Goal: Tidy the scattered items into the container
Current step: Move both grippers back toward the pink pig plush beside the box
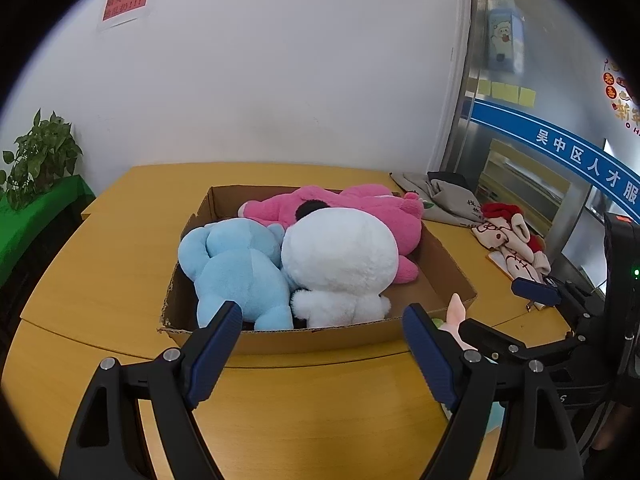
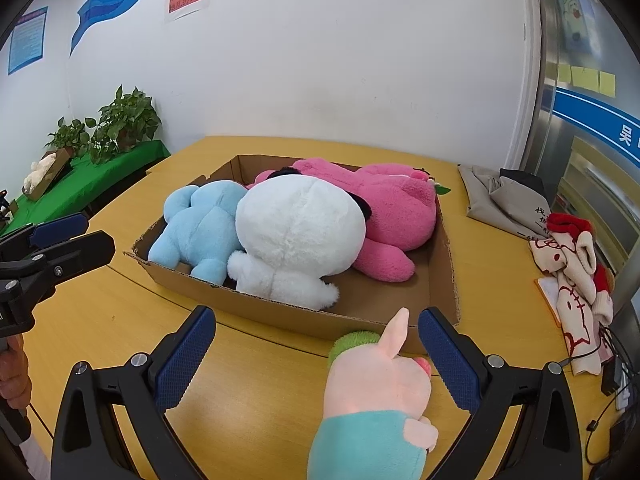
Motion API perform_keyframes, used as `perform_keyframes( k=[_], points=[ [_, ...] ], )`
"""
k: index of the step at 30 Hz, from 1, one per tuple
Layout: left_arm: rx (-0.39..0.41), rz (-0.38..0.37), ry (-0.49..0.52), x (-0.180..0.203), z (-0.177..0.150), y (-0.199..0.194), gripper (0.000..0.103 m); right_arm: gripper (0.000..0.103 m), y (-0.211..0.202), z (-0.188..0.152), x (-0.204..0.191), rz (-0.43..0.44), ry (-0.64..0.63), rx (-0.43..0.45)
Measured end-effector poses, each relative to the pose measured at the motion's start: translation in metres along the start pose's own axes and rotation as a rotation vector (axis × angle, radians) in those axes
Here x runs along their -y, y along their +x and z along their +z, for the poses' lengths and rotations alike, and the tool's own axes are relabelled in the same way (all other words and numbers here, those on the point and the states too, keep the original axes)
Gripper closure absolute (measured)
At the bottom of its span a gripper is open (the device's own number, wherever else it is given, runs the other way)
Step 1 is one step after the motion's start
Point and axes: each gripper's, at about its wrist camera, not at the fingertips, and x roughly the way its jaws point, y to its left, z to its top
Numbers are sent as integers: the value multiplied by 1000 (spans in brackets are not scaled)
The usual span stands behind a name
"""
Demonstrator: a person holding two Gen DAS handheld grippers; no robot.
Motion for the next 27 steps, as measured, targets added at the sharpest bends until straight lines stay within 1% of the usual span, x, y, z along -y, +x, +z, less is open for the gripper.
perform_keyframes(
  k=[12, 15, 17, 20, 23, 25, 27],
  points=[
    [-33, -12, -3, 6, -1, 10, 20, 0, -1, -3, 8, 14, 19, 7],
    [-40, -18, -9, 8, -1, 13, 20, 0, -6, -7, 16, 18, 27, 21],
    [-58, -33, -13, 8, -3, 15, 20, 0, -9, -15, 27, 18, 31, 27],
    [-83, -60, -26, 8, -6, 22, 20, 0, -2, -39, 53, -8, 84, -19],
    [-133, -95, -67, 8, -10, 36, 20, 0, 14, -65, 81, -7, 170, -99],
    [-162, -128, -80, 11, -14, 45, 20, 0, 22, -80, 87, 9, 186, -141],
    [-192, -168, -105, 15, -18, 55, 20, 0, 31, -90, 85, 34, 174, -183]
  ],
)
